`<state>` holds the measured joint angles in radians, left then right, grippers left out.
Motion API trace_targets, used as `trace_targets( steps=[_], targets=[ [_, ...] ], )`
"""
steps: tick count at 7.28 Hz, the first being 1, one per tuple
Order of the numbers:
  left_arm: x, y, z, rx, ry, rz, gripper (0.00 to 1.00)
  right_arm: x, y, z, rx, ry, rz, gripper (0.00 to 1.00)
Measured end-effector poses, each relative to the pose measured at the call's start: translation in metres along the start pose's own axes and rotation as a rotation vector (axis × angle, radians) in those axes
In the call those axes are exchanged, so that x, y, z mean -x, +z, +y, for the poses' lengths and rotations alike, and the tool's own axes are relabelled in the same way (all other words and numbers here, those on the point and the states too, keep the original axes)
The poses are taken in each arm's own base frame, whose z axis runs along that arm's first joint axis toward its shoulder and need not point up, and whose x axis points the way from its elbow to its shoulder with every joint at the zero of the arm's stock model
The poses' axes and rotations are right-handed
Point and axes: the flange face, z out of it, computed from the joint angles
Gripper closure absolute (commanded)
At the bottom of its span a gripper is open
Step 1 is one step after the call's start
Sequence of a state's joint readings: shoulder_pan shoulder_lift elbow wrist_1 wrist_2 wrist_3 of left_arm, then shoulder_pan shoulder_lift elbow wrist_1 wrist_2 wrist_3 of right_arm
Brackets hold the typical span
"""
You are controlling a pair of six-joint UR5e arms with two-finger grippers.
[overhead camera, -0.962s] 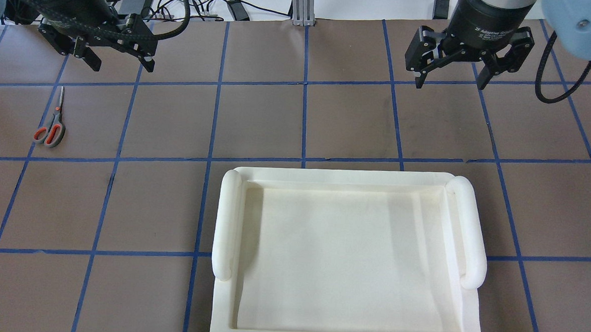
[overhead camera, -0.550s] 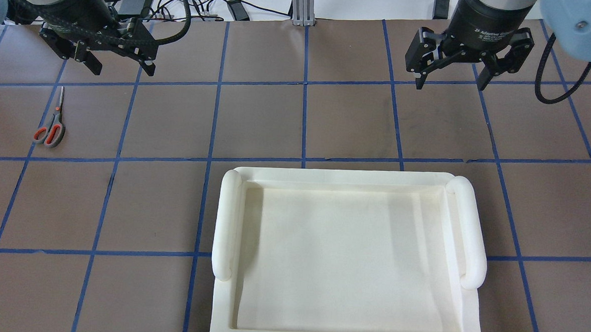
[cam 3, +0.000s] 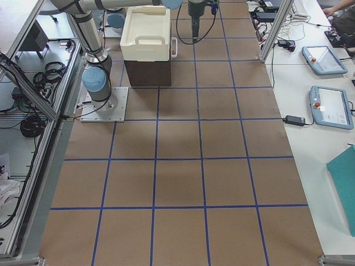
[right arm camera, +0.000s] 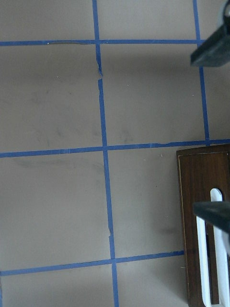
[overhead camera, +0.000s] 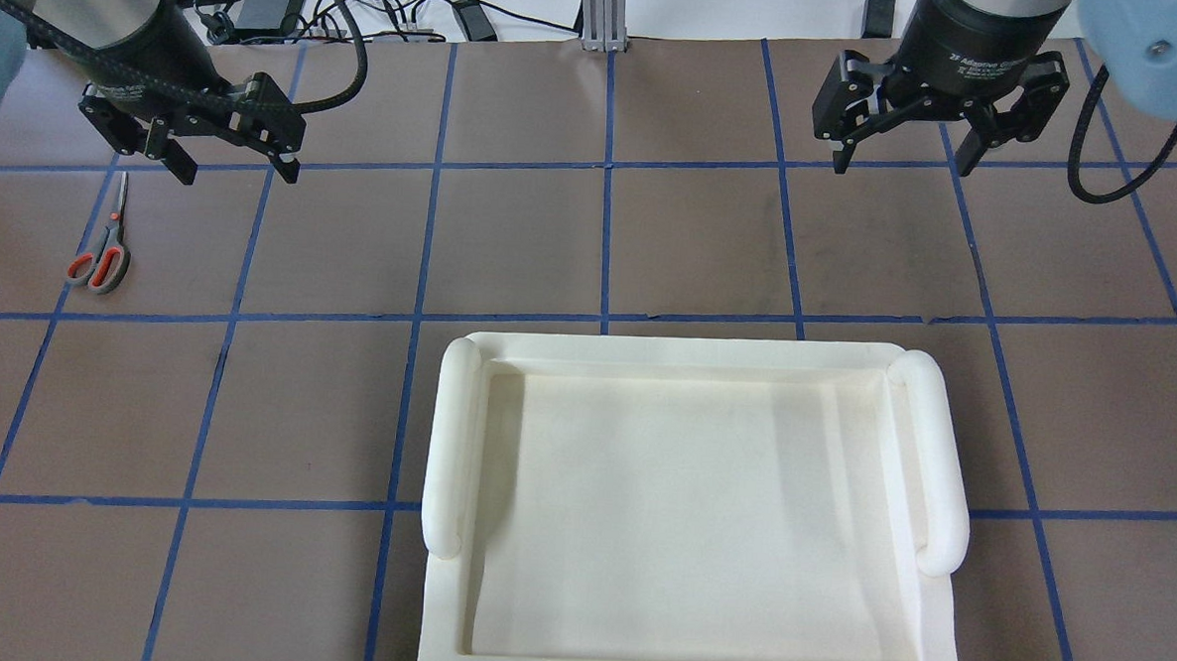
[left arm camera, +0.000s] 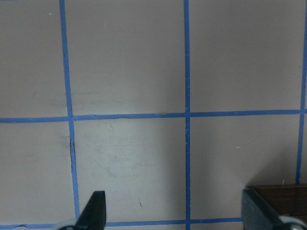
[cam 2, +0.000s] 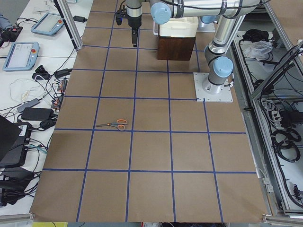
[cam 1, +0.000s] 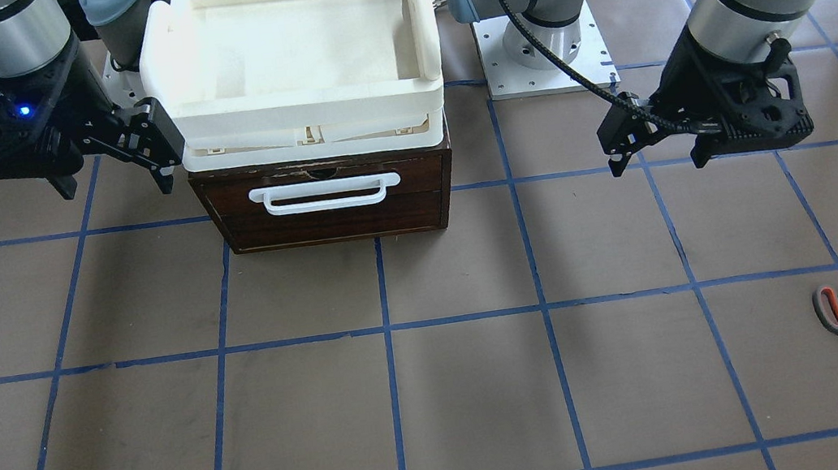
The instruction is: Place scissors in drawer with both arms
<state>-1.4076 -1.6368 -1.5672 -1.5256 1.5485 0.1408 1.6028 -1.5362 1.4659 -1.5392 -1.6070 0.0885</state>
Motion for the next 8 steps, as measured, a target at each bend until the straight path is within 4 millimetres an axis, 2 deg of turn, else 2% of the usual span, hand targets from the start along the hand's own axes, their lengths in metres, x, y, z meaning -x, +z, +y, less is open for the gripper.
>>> trace_targets(
  steps=[1, 3, 5, 7, 8],
  targets=[
    [0.029, 0.025, -0.005, 0.024, -0.037, 0.009, 0.0, 0.002, 0.0, 0.0, -0.002, 0.028, -0.004, 0.0],
    [0.08, 0.09, -0.019, 0.007, -0.055, 0.007, 0.0, 0.02, 0.008, -0.003, 0.002, 0.259, -0.009, 0.0],
    [0.139, 0.158, -0.036, 0.026, -0.044, 0.015, 0.0, 0.065, 0.035, -0.013, -0.006, 0.437, -0.007, 0.0],
    [0.192, 0.205, -0.053, 0.001, -0.043, -0.022, 0.0, 0.111, 0.072, -0.016, 0.042, 0.627, 0.0, 0.0],
    [0.222, 0.221, -0.06, -0.029, -0.069, -0.055, 0.0, 0.13, 0.09, -0.015, 0.076, 0.709, 0.012, 0.0]
  ],
)
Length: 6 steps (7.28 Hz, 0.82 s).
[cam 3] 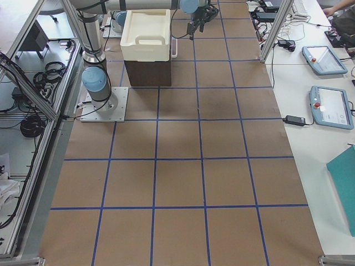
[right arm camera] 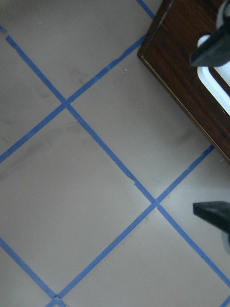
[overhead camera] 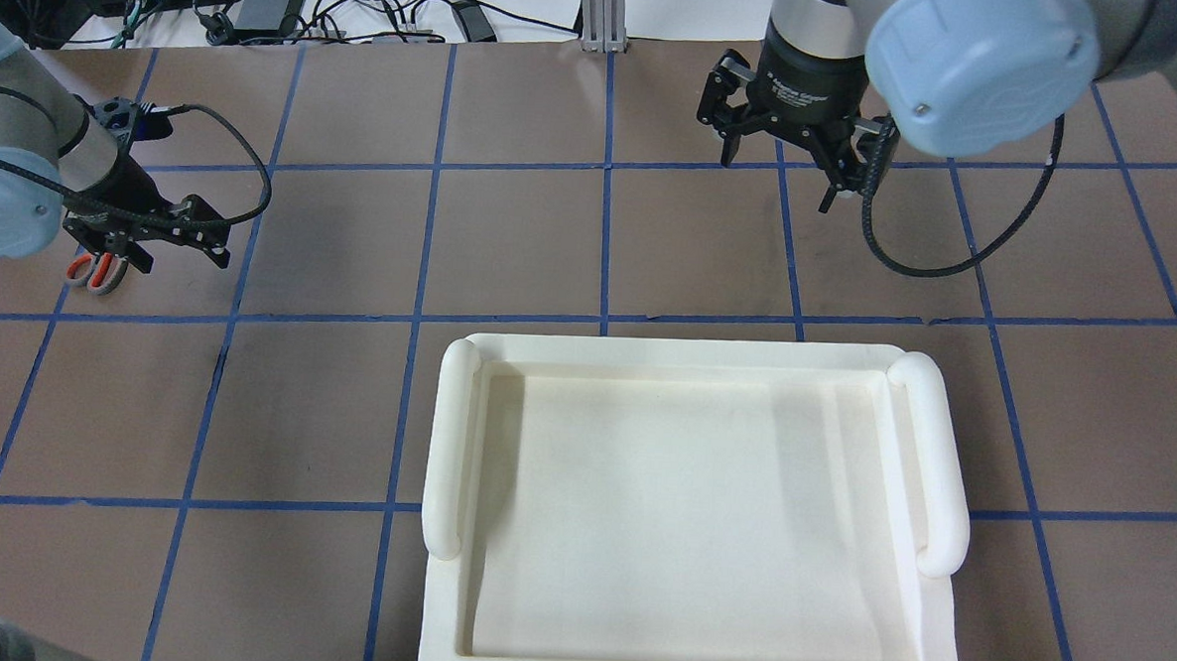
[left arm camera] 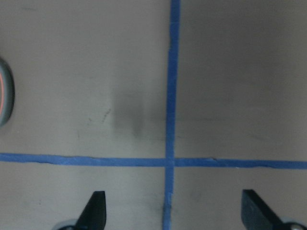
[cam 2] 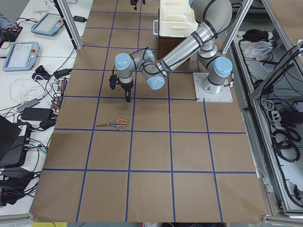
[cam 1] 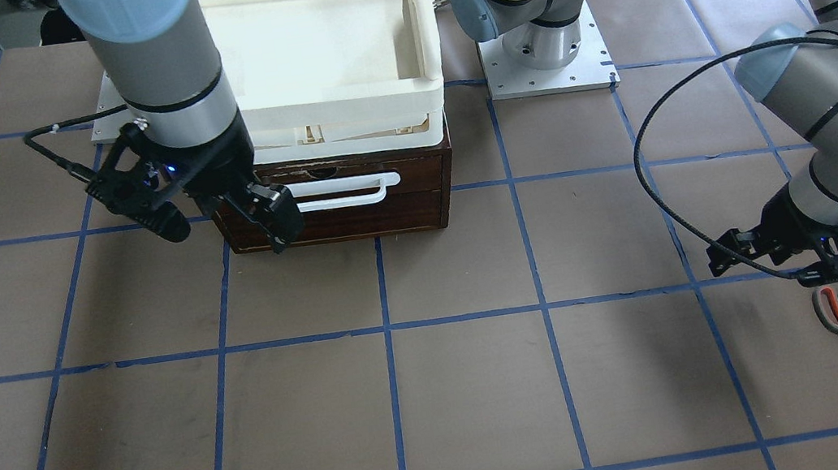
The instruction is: Place scissors in drawer with both arms
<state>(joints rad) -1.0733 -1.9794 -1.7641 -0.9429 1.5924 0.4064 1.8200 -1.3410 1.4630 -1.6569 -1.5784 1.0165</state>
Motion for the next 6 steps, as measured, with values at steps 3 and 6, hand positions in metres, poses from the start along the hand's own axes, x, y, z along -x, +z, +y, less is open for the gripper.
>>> trace_targets(
  steps=[3, 6],
  targets=[
    [0.066, 0.012, -0.042, -0.063, -0.036, -0.09, 0.0, 0.026, 0.041, 0.021, 0.075, 0.234, 0.048, 0.0],
    [0.091, 0.033, -0.081, -0.078, -0.024, -0.119, 0.01, 0.043, 0.078, 0.039, 0.123, 0.417, 0.124, 0.0]
  ],
)
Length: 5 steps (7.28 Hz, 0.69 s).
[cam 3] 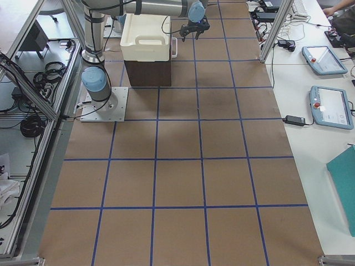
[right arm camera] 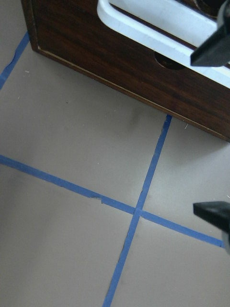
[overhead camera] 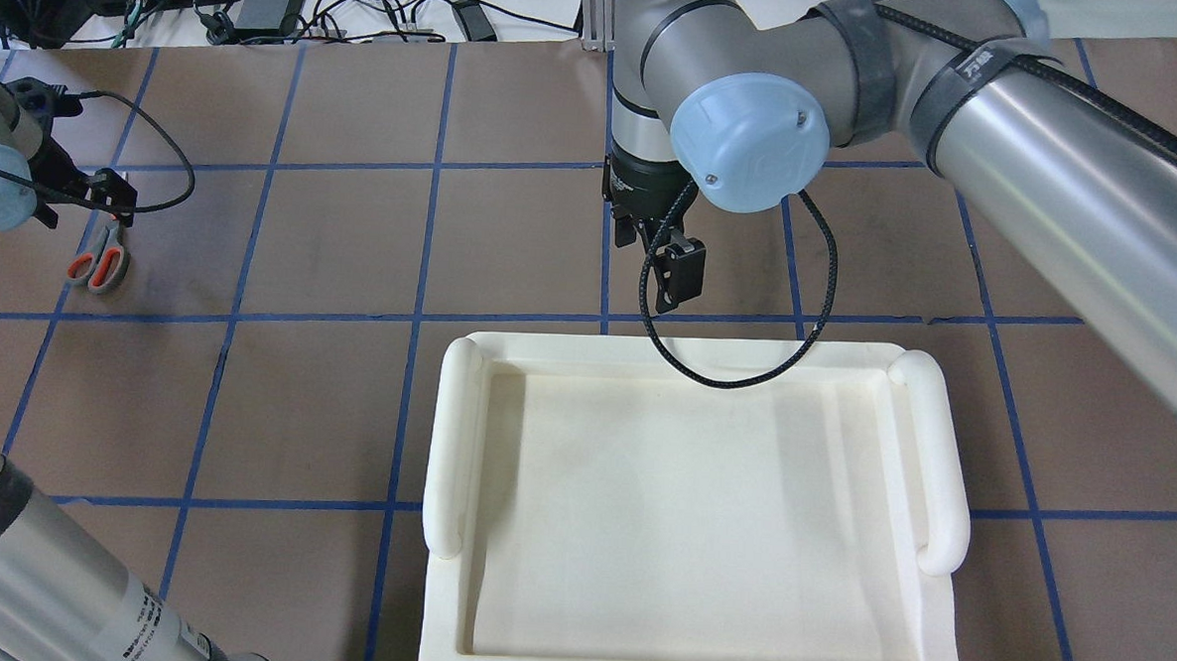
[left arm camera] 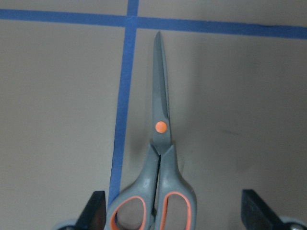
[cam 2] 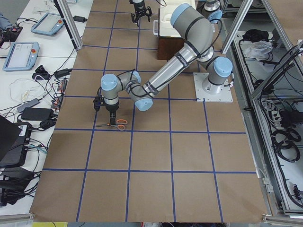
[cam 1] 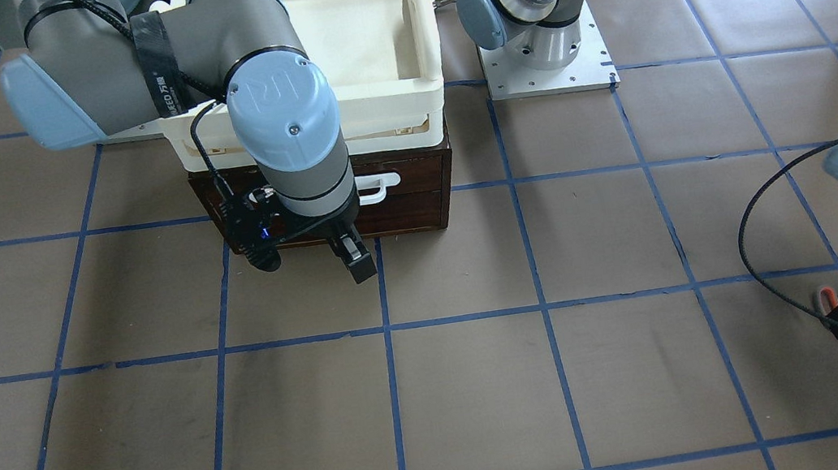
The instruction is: Place scissors in drawer with both arms
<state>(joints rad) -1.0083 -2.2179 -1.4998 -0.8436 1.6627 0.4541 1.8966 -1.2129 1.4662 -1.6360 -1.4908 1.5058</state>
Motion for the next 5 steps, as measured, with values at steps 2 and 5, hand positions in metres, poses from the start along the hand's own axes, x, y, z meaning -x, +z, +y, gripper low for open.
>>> trace_targets(
  steps=[2, 5],
  targets=[
    [0.002, 0.021, -0.007, 0.001, 0.007, 0.001, 0.03, -0.001, 0.017, 0.002, 0.003, 0.074, 0.074, 0.0],
    [0.012, 0.034, -0.013, -0.009, 0.065, 0.023, 0.04, -0.008, 0.028, 0.002, 0.002, 0.097, 0.157, 0.0]
  ],
)
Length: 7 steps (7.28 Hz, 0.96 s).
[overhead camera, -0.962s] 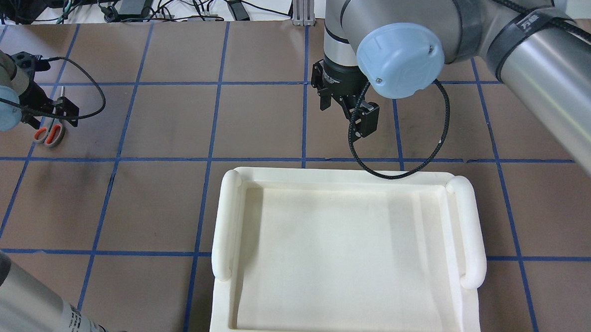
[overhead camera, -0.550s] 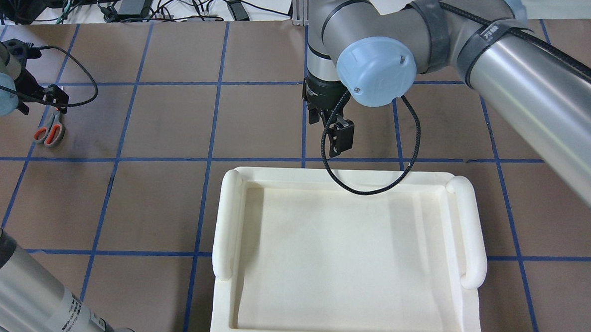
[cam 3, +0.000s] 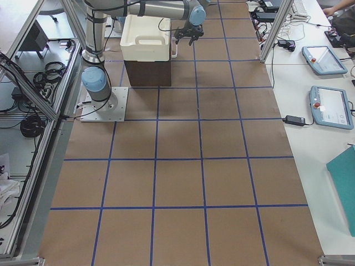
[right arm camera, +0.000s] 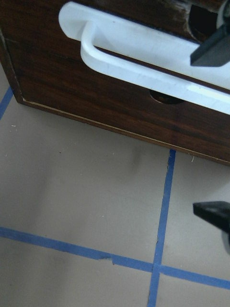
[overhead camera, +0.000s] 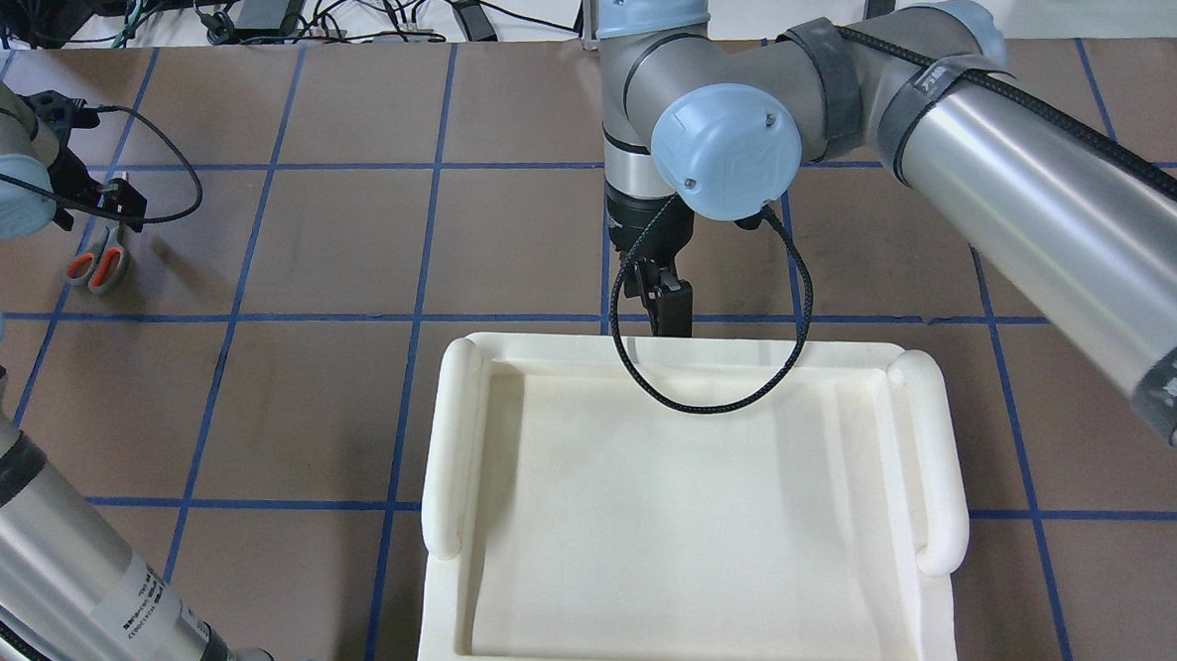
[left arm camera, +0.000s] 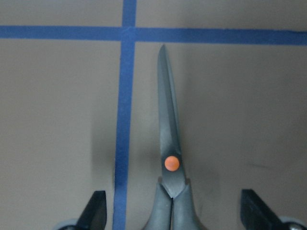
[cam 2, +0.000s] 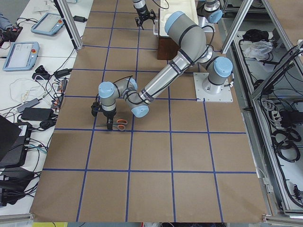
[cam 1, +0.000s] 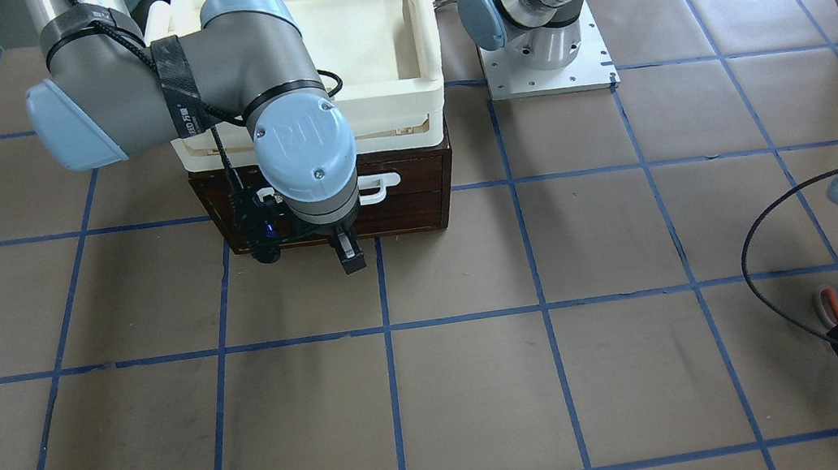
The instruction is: Place scissors in drawer with both arms
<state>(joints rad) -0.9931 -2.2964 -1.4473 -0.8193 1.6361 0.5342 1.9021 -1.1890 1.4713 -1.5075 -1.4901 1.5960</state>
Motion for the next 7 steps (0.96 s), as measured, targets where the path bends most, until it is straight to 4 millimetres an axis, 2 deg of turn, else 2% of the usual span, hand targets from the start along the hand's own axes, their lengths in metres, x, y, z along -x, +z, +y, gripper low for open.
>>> trace_targets(
  steps=[3, 7],
  targets=[
    [0.004, 0.002, 0.001, -0.021, -0.003, 0.075, 0.04, -0.001, 0.012, -0.001, -0.001, 0.004, 0.038, 0.0],
    [0.008, 0.007, 0.006, -0.012, -0.016, 0.108, 0.1, 0.003, 0.026, -0.002, -0.001, 0.006, 0.067, 0.0]
  ],
)
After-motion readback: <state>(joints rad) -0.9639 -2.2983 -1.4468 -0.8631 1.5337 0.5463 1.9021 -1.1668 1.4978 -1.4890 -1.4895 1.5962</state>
